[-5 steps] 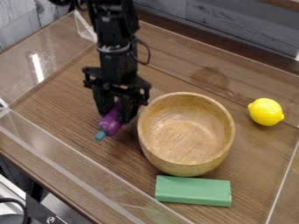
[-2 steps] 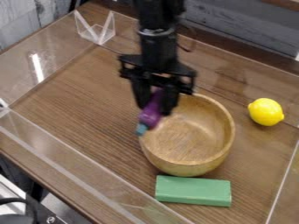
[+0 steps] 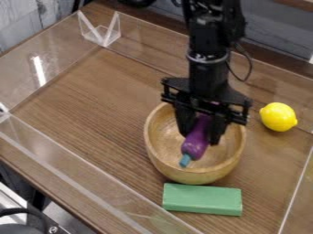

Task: Put the purple eggplant in the brown bowl

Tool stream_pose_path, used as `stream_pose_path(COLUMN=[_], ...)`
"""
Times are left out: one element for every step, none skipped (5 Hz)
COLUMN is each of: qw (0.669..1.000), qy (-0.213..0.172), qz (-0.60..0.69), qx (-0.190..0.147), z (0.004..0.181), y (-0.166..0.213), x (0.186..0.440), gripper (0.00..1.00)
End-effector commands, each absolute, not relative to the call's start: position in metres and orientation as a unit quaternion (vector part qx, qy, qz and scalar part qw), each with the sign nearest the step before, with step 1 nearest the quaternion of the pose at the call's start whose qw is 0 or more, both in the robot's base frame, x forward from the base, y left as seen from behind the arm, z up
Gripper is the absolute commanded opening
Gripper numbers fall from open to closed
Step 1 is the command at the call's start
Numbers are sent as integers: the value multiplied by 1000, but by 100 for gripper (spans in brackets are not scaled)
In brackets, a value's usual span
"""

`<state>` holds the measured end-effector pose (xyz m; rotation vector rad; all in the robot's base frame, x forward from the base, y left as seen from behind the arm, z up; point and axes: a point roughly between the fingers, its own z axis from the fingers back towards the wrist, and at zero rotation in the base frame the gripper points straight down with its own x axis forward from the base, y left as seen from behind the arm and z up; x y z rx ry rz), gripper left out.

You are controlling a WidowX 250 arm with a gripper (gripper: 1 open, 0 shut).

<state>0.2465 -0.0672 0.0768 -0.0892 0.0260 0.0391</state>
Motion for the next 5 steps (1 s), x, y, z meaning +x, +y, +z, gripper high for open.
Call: stream_pose_path(qw=[999,999,999,999,999], qy=[-2,1,5,8,9], qz=[18,17,16,17,17], qx=[-47,-45,-44,-43,-43], z=[79,71,64,55,49], y=[-76,-77,-78,-79,-80], x=[248,248,249,251,255], gripper=[0,0,100,100,100])
